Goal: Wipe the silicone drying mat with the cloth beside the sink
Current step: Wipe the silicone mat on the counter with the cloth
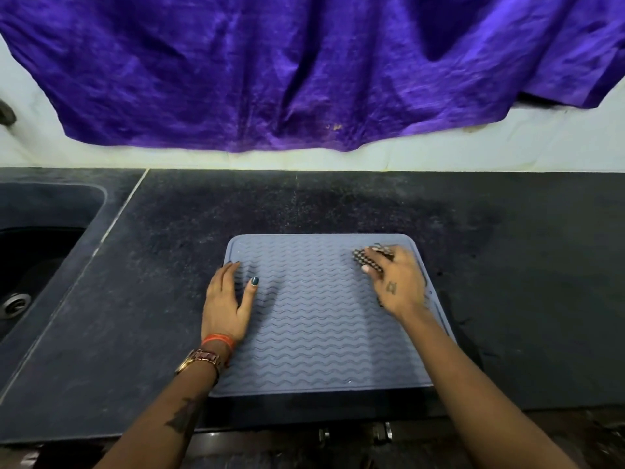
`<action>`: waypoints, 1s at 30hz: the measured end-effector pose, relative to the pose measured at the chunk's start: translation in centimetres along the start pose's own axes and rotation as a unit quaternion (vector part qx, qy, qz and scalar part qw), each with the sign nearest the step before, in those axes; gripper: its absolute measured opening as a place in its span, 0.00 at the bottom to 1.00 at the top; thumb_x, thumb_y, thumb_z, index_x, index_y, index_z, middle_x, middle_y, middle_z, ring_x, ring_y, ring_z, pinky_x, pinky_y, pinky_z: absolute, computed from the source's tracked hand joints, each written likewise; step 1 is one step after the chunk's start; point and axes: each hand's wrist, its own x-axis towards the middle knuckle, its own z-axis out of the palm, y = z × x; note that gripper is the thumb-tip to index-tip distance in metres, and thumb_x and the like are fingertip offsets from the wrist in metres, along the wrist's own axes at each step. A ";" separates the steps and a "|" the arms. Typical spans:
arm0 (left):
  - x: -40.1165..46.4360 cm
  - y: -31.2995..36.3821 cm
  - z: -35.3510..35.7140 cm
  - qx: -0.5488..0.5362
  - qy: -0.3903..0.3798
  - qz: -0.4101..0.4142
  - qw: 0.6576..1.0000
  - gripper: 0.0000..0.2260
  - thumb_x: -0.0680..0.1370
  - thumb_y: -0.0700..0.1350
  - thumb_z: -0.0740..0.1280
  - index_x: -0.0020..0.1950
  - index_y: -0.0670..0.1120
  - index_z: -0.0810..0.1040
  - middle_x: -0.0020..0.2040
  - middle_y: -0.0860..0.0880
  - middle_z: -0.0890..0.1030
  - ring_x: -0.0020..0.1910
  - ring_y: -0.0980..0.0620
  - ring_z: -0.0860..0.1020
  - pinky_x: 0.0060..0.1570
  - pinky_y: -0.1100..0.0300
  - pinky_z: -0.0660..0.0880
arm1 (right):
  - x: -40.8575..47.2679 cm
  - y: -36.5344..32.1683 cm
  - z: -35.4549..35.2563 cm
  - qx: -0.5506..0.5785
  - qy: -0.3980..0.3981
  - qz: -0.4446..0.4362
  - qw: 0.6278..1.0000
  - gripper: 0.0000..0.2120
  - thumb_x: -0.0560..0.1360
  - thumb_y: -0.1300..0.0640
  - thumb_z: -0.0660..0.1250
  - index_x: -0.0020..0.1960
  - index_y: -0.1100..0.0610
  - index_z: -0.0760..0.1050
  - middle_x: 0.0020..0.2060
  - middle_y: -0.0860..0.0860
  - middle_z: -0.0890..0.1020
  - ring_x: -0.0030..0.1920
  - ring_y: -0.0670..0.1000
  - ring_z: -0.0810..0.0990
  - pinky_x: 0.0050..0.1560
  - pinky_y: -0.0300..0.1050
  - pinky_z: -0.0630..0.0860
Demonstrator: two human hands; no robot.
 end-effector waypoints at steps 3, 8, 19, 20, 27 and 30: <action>0.0 0.0 0.0 -0.001 -0.004 -0.004 1.000 0.31 0.74 0.61 0.52 0.69 0.42 0.67 0.70 0.42 0.68 0.70 0.44 0.65 0.70 0.48 0.61 | -2.2 2.5 -0.1 -0.013 0.029 0.060 0.998 0.18 0.76 0.47 0.62 0.66 0.48 0.72 0.61 0.60 0.71 0.54 0.62 0.70 0.51 0.53 0.73; 0.0 -0.1 0.0 -0.016 -0.005 -0.007 1.000 0.28 0.75 0.58 0.54 0.68 0.43 0.68 0.69 0.43 0.69 0.69 0.45 0.66 0.70 0.48 0.63 | -0.3 3.0 -1.4 0.072 -0.045 0.075 0.994 0.20 0.76 0.46 0.63 0.67 0.48 0.70 0.62 0.57 0.68 0.61 0.60 0.68 0.58 0.52 0.71; -0.3 -0.2 -0.4 -0.085 0.002 -0.006 0.996 0.17 0.80 0.50 0.59 0.67 0.44 0.71 0.69 0.44 0.69 0.69 0.46 0.66 0.70 0.50 0.62 | -4.2 2.8 -2.5 0.022 0.026 0.187 0.982 0.21 0.77 0.47 0.62 0.68 0.52 0.69 0.63 0.61 0.67 0.60 0.62 0.66 0.57 0.55 0.71; -0.3 -0.2 -0.4 -0.097 0.004 -0.005 0.995 0.16 0.80 0.48 0.59 0.66 0.45 0.71 0.69 0.45 0.69 0.68 0.47 0.66 0.69 0.52 0.62 | -4.8 2.3 -2.4 0.023 0.047 0.200 0.978 0.21 0.76 0.48 0.62 0.68 0.53 0.70 0.62 0.62 0.68 0.60 0.62 0.67 0.56 0.55 0.71; 0.8 -2.6 -2.6 0.018 -0.045 0.022 0.999 0.16 0.77 0.37 0.59 0.65 0.42 0.72 0.67 0.44 0.72 0.68 0.44 0.68 0.67 0.56 0.64 | -6.0 0.1 -2.1 0.000 0.047 0.225 0.973 0.21 0.76 0.50 0.62 0.66 0.56 0.69 0.61 0.64 0.67 0.57 0.63 0.67 0.52 0.56 0.72; 0.6 -3.7 -3.3 0.098 -0.060 0.036 0.993 0.17 0.78 0.40 0.56 0.66 0.39 0.72 0.67 0.40 0.72 0.71 0.40 0.63 0.72 0.48 0.59 | -6.1 -2.3 -1.3 0.013 0.063 0.197 0.978 0.22 0.76 0.48 0.61 0.67 0.56 0.68 0.60 0.63 0.68 0.57 0.62 0.68 0.54 0.54 0.72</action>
